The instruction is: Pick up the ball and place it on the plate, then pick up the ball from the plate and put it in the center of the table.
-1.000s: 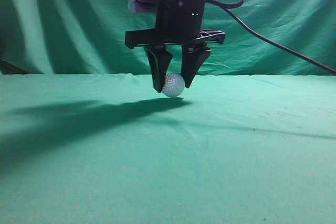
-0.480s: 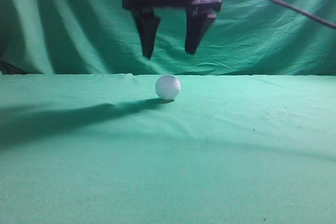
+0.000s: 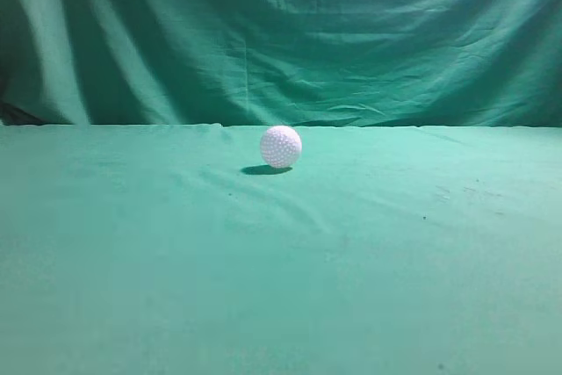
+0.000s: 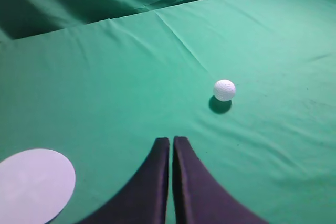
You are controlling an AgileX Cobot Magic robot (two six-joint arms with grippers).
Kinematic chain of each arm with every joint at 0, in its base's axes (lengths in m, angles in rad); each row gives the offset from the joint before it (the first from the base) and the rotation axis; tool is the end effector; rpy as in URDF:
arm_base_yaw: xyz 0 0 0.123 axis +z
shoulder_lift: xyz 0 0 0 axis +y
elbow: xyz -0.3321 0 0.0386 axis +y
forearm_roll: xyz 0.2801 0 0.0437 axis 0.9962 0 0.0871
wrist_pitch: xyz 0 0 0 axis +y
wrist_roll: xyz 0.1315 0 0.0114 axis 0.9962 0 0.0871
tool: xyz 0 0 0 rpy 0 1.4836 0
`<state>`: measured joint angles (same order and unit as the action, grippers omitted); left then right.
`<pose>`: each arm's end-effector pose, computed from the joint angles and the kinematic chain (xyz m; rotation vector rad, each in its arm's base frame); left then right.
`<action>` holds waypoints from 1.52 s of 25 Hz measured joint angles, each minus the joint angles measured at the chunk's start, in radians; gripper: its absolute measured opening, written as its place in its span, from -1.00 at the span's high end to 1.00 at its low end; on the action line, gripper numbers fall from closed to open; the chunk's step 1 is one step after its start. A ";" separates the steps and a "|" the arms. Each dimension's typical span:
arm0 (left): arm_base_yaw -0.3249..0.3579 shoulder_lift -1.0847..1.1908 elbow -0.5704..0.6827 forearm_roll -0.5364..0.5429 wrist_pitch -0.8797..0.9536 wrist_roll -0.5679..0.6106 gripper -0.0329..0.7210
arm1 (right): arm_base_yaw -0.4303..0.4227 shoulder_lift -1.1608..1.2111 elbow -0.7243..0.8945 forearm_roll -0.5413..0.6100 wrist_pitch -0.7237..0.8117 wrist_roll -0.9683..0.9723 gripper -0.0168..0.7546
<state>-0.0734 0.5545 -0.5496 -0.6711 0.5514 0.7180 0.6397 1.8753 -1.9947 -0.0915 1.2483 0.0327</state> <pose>0.1312 -0.0528 0.3282 0.4072 1.8835 -0.2876 0.3885 0.2748 0.3915 -0.7867 2.4881 0.1166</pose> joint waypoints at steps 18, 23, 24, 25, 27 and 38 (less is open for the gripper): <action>0.000 -0.289 0.180 -0.018 -0.003 -0.038 0.91 | 0.000 -0.483 0.183 0.011 0.020 -0.016 0.96; 0.000 -0.289 0.182 -0.001 -0.093 -0.052 0.91 | 0.000 -0.703 0.500 0.012 -0.126 -0.017 0.96; 0.000 -0.289 0.182 0.004 -0.111 -0.052 0.91 | 0.000 -0.755 0.571 0.015 -0.161 -0.017 0.96; 0.000 -0.289 0.182 0.009 -0.122 -0.052 0.91 | 0.000 -0.799 0.643 0.023 -0.202 -0.017 0.96; 0.000 -0.289 0.182 0.014 -0.128 -0.053 0.91 | 0.000 -0.910 0.773 0.038 -0.275 -0.017 0.96; 0.000 -0.289 0.208 0.099 -0.095 -0.083 0.91 | 0.000 -1.493 1.272 0.067 -0.483 -0.017 0.96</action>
<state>-0.0734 0.2652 -0.3419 -0.5720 0.4560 0.6349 0.6397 0.3822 -0.7223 -0.0249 0.7657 0.0155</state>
